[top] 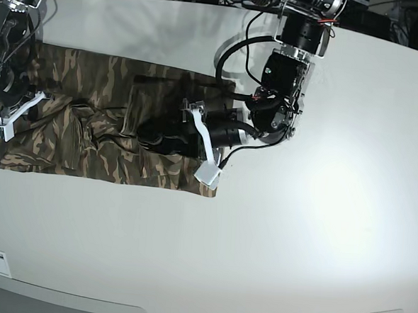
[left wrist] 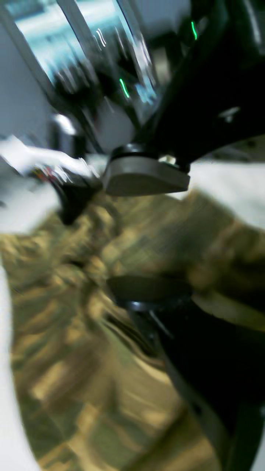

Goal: Fold the T-shirt properly
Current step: 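Fold the grasped end over toward the right gripper with the left gripper, then lower the folded end onto the shirt and open the left gripper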

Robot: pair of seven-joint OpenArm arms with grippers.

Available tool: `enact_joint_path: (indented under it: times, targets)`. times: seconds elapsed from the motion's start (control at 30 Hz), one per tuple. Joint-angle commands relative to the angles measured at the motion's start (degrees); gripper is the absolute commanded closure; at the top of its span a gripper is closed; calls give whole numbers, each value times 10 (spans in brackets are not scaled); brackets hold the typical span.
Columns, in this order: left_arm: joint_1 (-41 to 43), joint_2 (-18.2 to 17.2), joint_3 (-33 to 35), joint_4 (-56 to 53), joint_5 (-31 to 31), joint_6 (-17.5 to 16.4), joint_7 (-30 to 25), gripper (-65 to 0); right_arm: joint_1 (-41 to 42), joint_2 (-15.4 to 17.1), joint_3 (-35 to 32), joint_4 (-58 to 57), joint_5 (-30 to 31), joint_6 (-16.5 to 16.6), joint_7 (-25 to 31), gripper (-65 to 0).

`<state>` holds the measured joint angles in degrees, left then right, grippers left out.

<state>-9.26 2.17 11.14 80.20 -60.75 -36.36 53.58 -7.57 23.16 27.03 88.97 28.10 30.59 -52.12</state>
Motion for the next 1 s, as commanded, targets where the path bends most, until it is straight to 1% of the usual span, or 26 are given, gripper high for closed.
enact_joint_path:
  times: [0.0, 0.07, 0.17, 0.2, 0.23, 0.27, 0.3, 0.33, 0.47, 0.57, 0.6, 0.67, 0.73, 0.77, 0.8, 0.83, 0.9, 0.97]
  targets:
    - [-13, 5, 0, 10, -31, -36, 6, -356, 6, 10, 3, 9, 6, 0, -2, 0]
    - [-16, 5, 0, 10, -25, -36, 13, -356, 6, 10, 3, 9, 6, 0, -6, 0]
    - [-23, 5, -7, 10, 57, -36, 11, -355, 6, 10, 3, 9, 6, 1, -10, 0]
    - [-24, 5, -11, 10, 78, -36, 3, -331, 6, 10, 3, 9, 6, 1, -10, 0]
    - [-24, 5, -16, 10, 89, -36, -5, -270, 6, 10, 3, 9, 6, 0, -10, 0]
    - [-24, 5, -23, 10, 95, -36, -8, -172, 6, 10, 3, 9, 6, 0, -10, 0]
    - [-24, 5, -30, 10, 95, -36, -9, -54, 6, 10, 3, 9, 6, 0, -10, 0]
    - [-25, 5, -40, 10, 95, -36, -9, 0, 6, 10, 3, 9, 6, 0, -8, 0]
    - [-36, 3, -80, 11, 100, -36, -7, 0, 6, 10, 3, 9, 6, 1, -7, 0]
    - [-48, 3, -93, 11, 113, -36, -9, 0, 6, 10, 3, 9, 6, 0, -6, 0]
    - [-51, 4, -93, 11, 113, -36, -20, 0, 6, 10, 3, 9, 6, 0, -7, 0]
    - [-52, 5, -90, 10, 124, -36, -69, 0, 6, 10, 3, 9, 6, 0, -6, 0]
    - [-53, 5, -80, 10, 172, -36, -130, 0, 6, 10, 3, 9, 6, 0, -6, 0]
    - [-56, 5, -75, 10, 192, -36, -139, 0, 6, 10, 3, 9, 6, 0, -6, 0]
    - [-61, 5, -70, 10, 203, -36, -128, 0, 6, 10, 3, 9, 6, 0, -6, 0]
    - [-68, 5, -67, 11, 200, -36, -97, 0, 6, 10, 3, 9, 6, 0, -6, 0]
    - [-88, 4, -66, 11, 182, -36, -9, 0, 6, 10, 3, 9, 6, 0, -5, 0]
    - [-106, -5, -65, 17, 160, -36, 64, 0, 6, 10, 3, 9, 6, 1, -4, 0]
